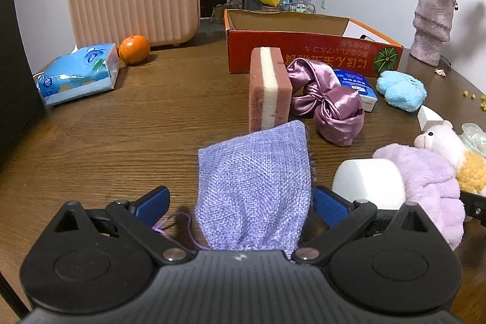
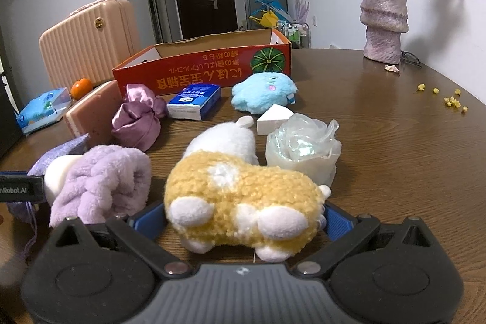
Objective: Organize soft objects
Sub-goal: 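Move left tool to the lavender pouch while right tool approaches the yellow plush, then close left tool on the lavender pouch while right tool grasps the yellow plush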
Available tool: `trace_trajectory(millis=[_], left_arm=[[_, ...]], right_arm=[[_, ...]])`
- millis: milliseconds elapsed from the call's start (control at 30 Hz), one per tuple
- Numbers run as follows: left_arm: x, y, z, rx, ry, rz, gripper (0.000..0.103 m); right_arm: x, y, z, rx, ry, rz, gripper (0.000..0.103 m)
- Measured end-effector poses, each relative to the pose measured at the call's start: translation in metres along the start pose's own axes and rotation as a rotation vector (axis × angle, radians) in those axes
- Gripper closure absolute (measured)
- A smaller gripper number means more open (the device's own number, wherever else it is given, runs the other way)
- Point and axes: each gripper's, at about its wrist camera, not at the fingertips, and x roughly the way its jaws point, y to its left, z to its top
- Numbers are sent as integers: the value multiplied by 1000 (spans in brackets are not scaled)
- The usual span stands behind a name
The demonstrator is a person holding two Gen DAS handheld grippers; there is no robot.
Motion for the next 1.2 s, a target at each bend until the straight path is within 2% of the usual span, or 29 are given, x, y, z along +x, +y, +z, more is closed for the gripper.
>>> trace_trajectory(millis=[100,167,200,567,967,1200], left_arm=[[2,0,-1,-5,10,-12,8],[4,0,-2,-8,22,-19,22],[6,1,-2,-11,30,-27,26],[2,3,-3,-25,6,-37,46],[-4,4,-4,-32,-20,-37,56],[-9,3,-5,-37,-41,-34,57]], right_arm=[[0,0,0,4,-5,7,0],[0,-1,0,7,-8,12,0],[0,-1,0,9,-11,16,1],[-1,2,-2,-13,-31,19,6],[-5,7,-3,-50,-60,31,10],[-8,9,-4,-62,-78,42,12]])
